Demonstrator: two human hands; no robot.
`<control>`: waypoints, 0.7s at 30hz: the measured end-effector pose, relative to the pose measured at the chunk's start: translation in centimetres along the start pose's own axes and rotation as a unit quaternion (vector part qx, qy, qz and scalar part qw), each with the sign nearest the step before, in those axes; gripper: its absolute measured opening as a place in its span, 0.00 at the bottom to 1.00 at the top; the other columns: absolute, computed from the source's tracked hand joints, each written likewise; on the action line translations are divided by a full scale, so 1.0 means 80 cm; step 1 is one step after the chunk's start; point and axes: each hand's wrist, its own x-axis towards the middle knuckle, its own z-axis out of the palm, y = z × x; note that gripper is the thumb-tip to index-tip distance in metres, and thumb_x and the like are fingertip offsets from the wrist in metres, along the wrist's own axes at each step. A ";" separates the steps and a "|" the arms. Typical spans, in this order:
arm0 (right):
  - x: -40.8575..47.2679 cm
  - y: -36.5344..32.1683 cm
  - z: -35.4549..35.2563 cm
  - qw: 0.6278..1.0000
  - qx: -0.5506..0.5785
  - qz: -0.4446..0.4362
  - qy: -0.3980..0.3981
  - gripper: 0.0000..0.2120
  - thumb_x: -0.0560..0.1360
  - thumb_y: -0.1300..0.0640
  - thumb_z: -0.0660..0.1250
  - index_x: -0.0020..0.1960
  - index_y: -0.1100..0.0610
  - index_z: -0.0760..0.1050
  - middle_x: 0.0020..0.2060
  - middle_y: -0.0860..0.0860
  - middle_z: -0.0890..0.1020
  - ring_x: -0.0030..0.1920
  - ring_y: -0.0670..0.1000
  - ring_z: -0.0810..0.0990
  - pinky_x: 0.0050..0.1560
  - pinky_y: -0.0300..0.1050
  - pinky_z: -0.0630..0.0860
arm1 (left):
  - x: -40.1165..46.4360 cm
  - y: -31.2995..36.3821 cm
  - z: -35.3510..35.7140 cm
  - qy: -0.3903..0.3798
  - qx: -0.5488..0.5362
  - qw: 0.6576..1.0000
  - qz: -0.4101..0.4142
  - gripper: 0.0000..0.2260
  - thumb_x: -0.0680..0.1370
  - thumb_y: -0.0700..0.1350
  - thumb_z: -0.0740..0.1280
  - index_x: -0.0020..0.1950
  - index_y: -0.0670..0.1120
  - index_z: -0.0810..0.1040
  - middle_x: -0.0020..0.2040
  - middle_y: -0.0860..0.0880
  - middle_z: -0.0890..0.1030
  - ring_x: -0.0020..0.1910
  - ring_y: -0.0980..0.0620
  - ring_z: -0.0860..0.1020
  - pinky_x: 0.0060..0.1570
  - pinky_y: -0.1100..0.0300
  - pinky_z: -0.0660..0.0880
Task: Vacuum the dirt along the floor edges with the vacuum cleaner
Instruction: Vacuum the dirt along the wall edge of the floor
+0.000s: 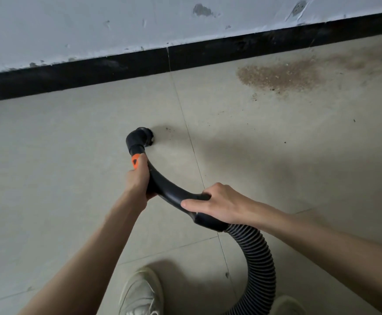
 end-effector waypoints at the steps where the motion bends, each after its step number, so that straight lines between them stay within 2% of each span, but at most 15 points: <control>1: -0.006 0.003 0.000 1.000 0.003 0.005 0.004 0.25 0.69 0.33 0.67 0.29 0.53 0.69 0.19 0.43 0.69 0.21 0.43 0.67 0.26 0.37 0.61 | -0.004 -0.003 0.003 -0.006 0.011 1.000 0.001 0.19 0.76 0.55 0.60 0.56 0.41 0.66 0.55 0.37 0.78 0.53 0.37 0.79 0.48 0.45 0.79; 4: -0.014 0.008 -0.005 0.999 0.019 0.029 0.024 0.25 0.68 0.33 0.68 0.31 0.54 0.69 0.20 0.43 0.68 0.21 0.44 0.66 0.28 0.39 0.62 | -0.012 -0.001 0.018 -0.029 0.048 0.998 0.006 0.20 0.77 0.56 0.58 0.58 0.41 0.68 0.51 0.41 0.78 0.51 0.41 0.79 0.37 0.53 0.77; 7: -0.015 0.008 -0.012 0.997 0.035 0.055 0.047 0.27 0.69 0.34 0.69 0.24 0.53 0.69 0.19 0.42 0.69 0.20 0.42 0.68 0.27 0.36 0.63 | -0.017 0.011 0.036 -0.045 0.075 0.996 0.016 0.18 0.78 0.56 0.57 0.57 0.42 0.69 0.46 0.44 0.76 0.44 0.47 0.77 0.31 0.56 0.74; 9: -0.014 0.008 -0.015 0.994 0.065 0.065 0.058 0.25 0.68 0.35 0.70 0.23 0.52 0.74 0.21 0.43 0.75 0.23 0.43 0.74 0.29 0.38 0.71 | -0.018 0.018 0.047 -0.058 0.086 0.994 0.020 0.17 0.78 0.55 0.58 0.56 0.42 0.69 0.45 0.45 0.76 0.42 0.48 0.77 0.31 0.56 0.73; 12: -0.018 0.011 -0.017 0.992 0.084 0.074 0.065 0.22 0.67 0.35 0.69 0.31 0.54 0.78 0.29 0.49 0.80 0.28 0.49 0.79 0.36 0.45 0.78 | -0.018 0.023 0.060 -0.082 0.106 0.991 0.020 0.15 0.78 0.54 0.58 0.52 0.43 0.70 0.48 0.43 0.76 0.44 0.46 0.78 0.34 0.56 0.75; 16: -0.023 0.021 -0.018 0.989 0.091 0.085 0.084 0.24 0.68 0.34 0.69 0.33 0.56 0.78 0.28 0.50 0.80 0.26 0.49 0.78 0.36 0.46 0.77 | -0.019 0.021 0.077 -0.098 0.124 0.987 0.025 0.12 0.78 0.53 0.58 0.45 0.44 0.70 0.44 0.45 0.76 0.41 0.48 0.77 0.36 0.55 0.77; 21: -0.022 0.026 -0.020 0.987 0.109 0.087 0.079 0.26 0.67 0.34 0.68 0.38 0.59 0.80 0.28 0.50 0.80 0.25 0.49 0.78 0.33 0.44 0.76 | -0.018 0.023 0.084 -0.102 0.127 0.986 0.038 0.12 0.77 0.53 0.58 0.45 0.44 0.70 0.44 0.45 0.76 0.41 0.47 0.77 0.35 0.56 0.77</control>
